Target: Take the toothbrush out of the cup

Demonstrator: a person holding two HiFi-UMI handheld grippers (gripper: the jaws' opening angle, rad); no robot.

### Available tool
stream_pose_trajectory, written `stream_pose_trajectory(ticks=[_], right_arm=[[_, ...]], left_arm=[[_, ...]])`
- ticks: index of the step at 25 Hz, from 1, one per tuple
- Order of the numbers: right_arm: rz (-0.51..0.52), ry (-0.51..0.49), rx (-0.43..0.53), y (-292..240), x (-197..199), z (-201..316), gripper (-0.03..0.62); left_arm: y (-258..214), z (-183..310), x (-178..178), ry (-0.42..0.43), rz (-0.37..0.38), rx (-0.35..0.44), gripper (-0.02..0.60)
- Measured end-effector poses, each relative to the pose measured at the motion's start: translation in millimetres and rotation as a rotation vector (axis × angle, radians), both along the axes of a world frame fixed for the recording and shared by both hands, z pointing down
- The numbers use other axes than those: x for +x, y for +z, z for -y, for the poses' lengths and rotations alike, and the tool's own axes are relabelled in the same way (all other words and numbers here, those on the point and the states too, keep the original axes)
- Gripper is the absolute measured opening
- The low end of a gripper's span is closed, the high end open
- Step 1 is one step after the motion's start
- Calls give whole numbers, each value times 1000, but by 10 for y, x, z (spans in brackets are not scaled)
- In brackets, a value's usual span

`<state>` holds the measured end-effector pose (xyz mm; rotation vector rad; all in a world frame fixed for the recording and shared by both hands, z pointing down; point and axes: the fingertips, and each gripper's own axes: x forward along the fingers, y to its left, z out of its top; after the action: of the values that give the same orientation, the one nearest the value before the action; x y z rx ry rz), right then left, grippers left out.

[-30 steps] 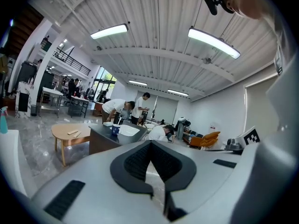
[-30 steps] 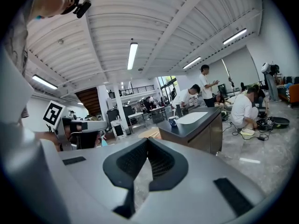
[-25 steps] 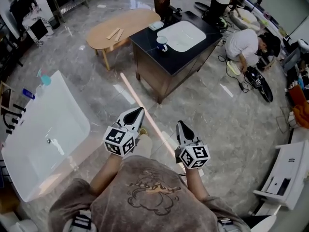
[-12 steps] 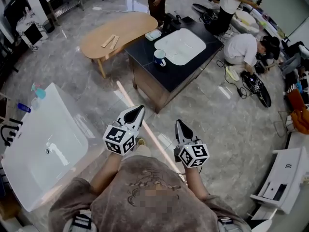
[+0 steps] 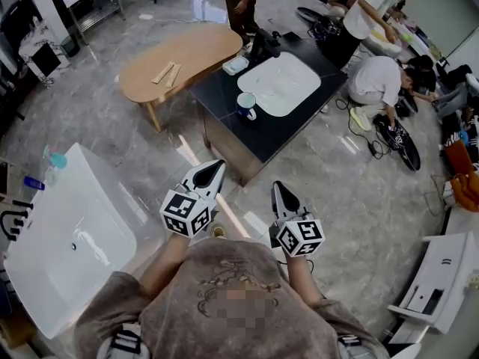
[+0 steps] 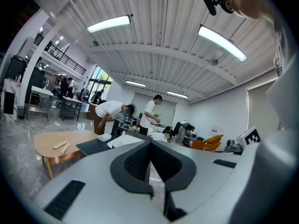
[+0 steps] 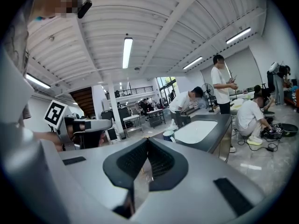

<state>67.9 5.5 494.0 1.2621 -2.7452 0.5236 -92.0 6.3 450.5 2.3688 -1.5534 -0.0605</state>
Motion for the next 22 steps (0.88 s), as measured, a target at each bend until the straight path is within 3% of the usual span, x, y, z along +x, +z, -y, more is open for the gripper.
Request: stream_pose_trajectory(ticks=[13,22], right_arm=[[7,26,-5,10,-55,671,3],[6,8,-4,5,-88,1404,3]], left_arm=[[47,723,-77,14,3,-13,19],[66,1416,-93,0,6,-20,19]])
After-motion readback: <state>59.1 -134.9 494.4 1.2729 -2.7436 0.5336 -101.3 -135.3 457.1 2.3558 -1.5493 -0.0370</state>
